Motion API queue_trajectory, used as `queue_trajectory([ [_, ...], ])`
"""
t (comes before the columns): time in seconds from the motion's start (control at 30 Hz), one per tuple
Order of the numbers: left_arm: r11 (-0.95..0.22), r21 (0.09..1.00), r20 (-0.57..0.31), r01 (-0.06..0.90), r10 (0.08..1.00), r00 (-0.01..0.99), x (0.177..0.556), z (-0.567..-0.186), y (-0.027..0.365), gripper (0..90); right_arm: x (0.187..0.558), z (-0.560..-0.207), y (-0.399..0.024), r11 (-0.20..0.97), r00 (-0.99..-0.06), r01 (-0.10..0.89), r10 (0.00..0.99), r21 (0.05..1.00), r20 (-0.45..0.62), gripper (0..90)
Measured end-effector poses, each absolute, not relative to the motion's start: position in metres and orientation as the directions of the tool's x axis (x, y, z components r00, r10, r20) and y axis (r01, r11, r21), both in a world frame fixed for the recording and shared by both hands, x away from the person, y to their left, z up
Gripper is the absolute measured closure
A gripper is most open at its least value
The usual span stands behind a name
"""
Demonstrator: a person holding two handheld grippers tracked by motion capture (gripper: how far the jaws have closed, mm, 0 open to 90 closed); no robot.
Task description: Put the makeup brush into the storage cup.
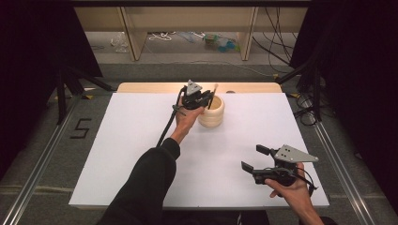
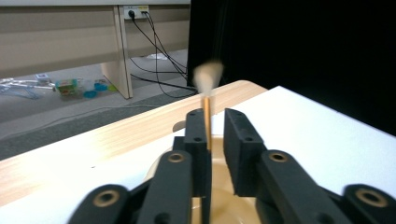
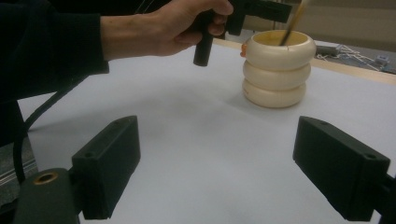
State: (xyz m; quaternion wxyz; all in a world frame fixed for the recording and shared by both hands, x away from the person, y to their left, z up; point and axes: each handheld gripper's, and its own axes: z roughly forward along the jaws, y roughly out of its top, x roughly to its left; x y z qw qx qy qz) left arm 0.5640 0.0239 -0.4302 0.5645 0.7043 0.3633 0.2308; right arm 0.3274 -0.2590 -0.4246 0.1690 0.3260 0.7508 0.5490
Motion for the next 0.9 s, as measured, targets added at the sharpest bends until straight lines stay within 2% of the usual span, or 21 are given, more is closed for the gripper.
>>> queue_trajectory([
  [0.07, -0.101, 0.964, -0.076, 0.245, 0.782, 0.618, 0.563, -0.428, 0.024, 68.6, 0.328, -0.425, -0.259, 0.186, -0.731, 0.295, 0.676, 0.937, 0.096, 15.8],
  [0.17, -0.082, 0.968, -0.083, 0.235, 0.785, 0.614, 0.560, -0.422, 0.026, 62.6, 0.328, -0.425, -0.259, 0.186, -0.730, 0.296, 0.677, 0.937, 0.096, 15.8],
  [0.23, -0.067, 0.968, -0.095, 0.240, 0.792, 0.603, 0.558, -0.418, 0.027, 53.9, 0.328, -0.425, -0.259, 0.186, -0.729, 0.296, 0.678, 0.937, 0.096, 15.8],
  [0.37, -0.072, 0.970, -0.086, 0.234, 0.795, 0.601, 0.555, -0.410, 0.034, 47.9, 0.329, -0.425, -0.260, 0.191, -0.730, 0.278, 0.679, 0.941, 0.078, 15.8],
  [0.53, -0.075, 0.964, -0.098, 0.254, 0.790, 0.605, 0.552, -0.403, 0.042, 38.9, 0.327, -0.424, -0.260, 0.200, -0.724, 0.305, 0.684, 0.931, 0.091, 15.8],
  [0.9, -0.084, 0.956, -0.125, 0.282, 0.750, 0.649, 0.535, -0.390, 0.053, 23.6, 0.329, -0.426, -0.259, 0.182, -0.724, 0.269, 0.686, 0.946, 0.073, 15.8],
])
